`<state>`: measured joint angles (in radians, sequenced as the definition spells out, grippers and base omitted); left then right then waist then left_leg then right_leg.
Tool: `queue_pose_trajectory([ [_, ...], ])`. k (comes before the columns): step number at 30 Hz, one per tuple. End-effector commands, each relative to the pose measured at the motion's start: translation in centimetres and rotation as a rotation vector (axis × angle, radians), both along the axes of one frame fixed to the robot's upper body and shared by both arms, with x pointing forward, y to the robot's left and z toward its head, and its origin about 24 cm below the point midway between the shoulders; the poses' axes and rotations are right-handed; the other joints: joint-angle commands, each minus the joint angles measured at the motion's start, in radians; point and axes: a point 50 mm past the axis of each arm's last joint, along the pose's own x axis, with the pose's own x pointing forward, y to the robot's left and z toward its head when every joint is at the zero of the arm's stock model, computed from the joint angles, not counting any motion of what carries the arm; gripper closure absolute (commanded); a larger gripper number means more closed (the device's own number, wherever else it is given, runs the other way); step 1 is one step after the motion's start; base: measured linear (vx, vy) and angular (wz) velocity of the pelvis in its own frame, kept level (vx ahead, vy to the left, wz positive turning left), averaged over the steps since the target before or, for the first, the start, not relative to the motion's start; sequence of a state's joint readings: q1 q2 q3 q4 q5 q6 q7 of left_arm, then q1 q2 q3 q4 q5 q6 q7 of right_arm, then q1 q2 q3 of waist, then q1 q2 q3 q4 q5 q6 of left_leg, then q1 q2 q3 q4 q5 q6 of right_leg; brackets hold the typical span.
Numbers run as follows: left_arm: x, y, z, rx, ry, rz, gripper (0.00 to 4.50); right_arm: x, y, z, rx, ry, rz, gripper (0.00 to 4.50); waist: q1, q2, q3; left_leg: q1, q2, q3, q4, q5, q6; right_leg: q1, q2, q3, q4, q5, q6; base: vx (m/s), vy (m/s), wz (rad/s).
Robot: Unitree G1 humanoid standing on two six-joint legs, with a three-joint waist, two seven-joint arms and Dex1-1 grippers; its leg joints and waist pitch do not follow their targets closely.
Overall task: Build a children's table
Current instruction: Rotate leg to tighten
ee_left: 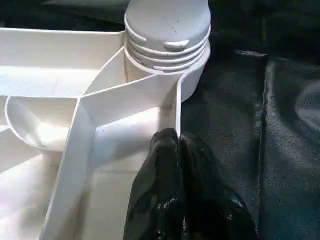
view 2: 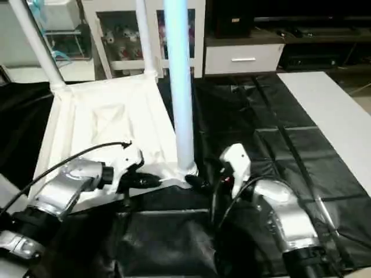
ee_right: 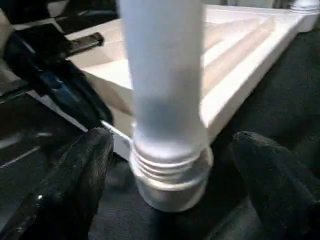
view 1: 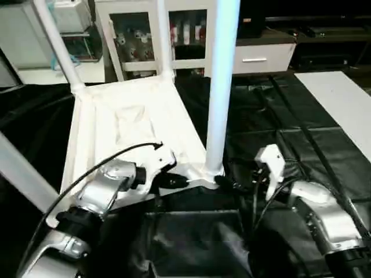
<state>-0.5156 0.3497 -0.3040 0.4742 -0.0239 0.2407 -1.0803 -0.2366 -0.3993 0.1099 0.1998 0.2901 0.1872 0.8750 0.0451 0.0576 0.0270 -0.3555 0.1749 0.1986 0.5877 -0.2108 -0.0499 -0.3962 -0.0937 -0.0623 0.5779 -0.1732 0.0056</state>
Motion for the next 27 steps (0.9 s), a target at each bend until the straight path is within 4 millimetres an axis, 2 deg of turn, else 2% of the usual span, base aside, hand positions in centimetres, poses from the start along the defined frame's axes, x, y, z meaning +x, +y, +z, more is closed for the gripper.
queue_pose_trajectory([
  [1, -0.69, 0.59, -2.29, 0.094, 0.079, 0.049, 4.50, 0.19, 0.53, 0.72, 0.005, -0.022, 0.023, 0.44, 0.000, -0.015, -0.032, 0.009, 0.056, -0.031, -0.090, -0.334, 0.025, 0.026, -0.059, 0.042, -0.088, -0.452, -0.172, 0.000, 0.000, 0.00],
  [6, -0.75, 0.48, -2.60, 0.095, 0.102, 0.051, 4.50, 0.36, 0.60, 0.85, -0.006, -0.024, 0.031, 0.44, -0.001, -0.019, -0.032, 0.006, 0.055, -0.033, -0.091, -0.335, 0.025, 0.025, -0.060, 0.043, -0.090, -0.465, -0.153, 0.000, 0.000, 0.00],
  [9, -0.80, 0.52, -2.75, 0.093, 0.128, 0.061, 4.50, 0.58, 0.63, 0.87, -0.013, -0.029, 0.027, 0.44, 0.000, -0.018, -0.033, 0.005, 0.055, -0.033, -0.091, -0.321, 0.026, 0.026, -0.060, 0.043, -0.087, -0.446, -0.161, 0.000, 0.000, 0.00],
  [10, -0.82, 0.51, -2.77, 0.092, 0.134, 0.063, 4.07, 0.64, 0.64, 0.89, -0.014, -0.030, 0.025, 0.38, 0.000, -0.019, -0.033, 0.005, 0.055, -0.033, -0.091, -0.321, 0.027, 0.026, -0.060, 0.043, -0.087, -0.445, -0.161, 0.000, 0.000, 0.00],
  [12, -0.79, 0.48, -2.79, 0.086, 0.133, 0.073, 3.96, 0.74, 0.67, 0.94, -0.017, -0.035, 0.023, 0.38, 0.000, -0.018, -0.034, 0.004, 0.054, -0.032, -0.090, -0.313, 0.028, 0.027, -0.060, 0.043, -0.086, -0.436, -0.164, 0.000, 0.000, 0.00],
  [18, -0.66, 0.38, -2.90, 0.098, 0.115, 0.068, 3.96, 0.79, 0.61, 1.01, -0.023, -0.039, 0.022, 0.38, 0.004, -0.017, -0.037, 0.002, 0.055, -0.029, -0.087, -0.271, 0.043, 0.031, -0.059, 0.043, -0.079, -0.357, -0.188, 0.000, 0.000, 0.00],
  [21, -0.53, 0.35, -2.83, 0.096, 0.109, 0.073, 3.96, 0.81, 0.57, 1.03, -0.026, -0.041, 0.021, 0.38, 0.006, -0.013, -0.035, 0.004, 0.055, -0.030, -0.089, -0.293, 0.036, 0.030, -0.060, 0.043, -0.083, -0.393, -0.182, 0.000, 0.000, 0.00],
  [23, -0.46, 0.30, -2.79, 0.094, 0.103, 0.076, 3.96, 0.81, 0.53, 1.03, -0.028, -0.042, 0.021, 0.38, 0.005, -0.015, -0.034, 0.005, 0.054, -0.031, -0.090, -0.311, 0.030, 0.029, -0.060, 0.042, -0.086, -0.422, -0.171, 0.000, 0.000, 0.00],
  [24, -0.47, 0.22, -2.78, 0.084, 0.106, 0.074, 3.96, 0.80, 0.52, 1.01, -0.029, -0.042, 0.020, 0.38, 0.006, -0.012, -0.033, 0.005, 0.054, -0.032, -0.090, -0.314, 0.029, 0.029, -0.061, 0.042, -0.087, -0.429, -0.168, 0.000, 0.000, 0.00],
  [27, -0.60, 0.03, -2.83, 0.065, 0.128, 0.067, 4.24, 0.92, 0.49, 0.93, -0.040, -0.044, 0.013, 0.38, 0.005, -0.014, -0.032, 0.007, 0.054, -0.033, -0.091, -0.331, 0.025, 0.026, -0.061, 0.042, -0.092, -0.473, -0.152, 0.000, 0.000, 0.00],
])
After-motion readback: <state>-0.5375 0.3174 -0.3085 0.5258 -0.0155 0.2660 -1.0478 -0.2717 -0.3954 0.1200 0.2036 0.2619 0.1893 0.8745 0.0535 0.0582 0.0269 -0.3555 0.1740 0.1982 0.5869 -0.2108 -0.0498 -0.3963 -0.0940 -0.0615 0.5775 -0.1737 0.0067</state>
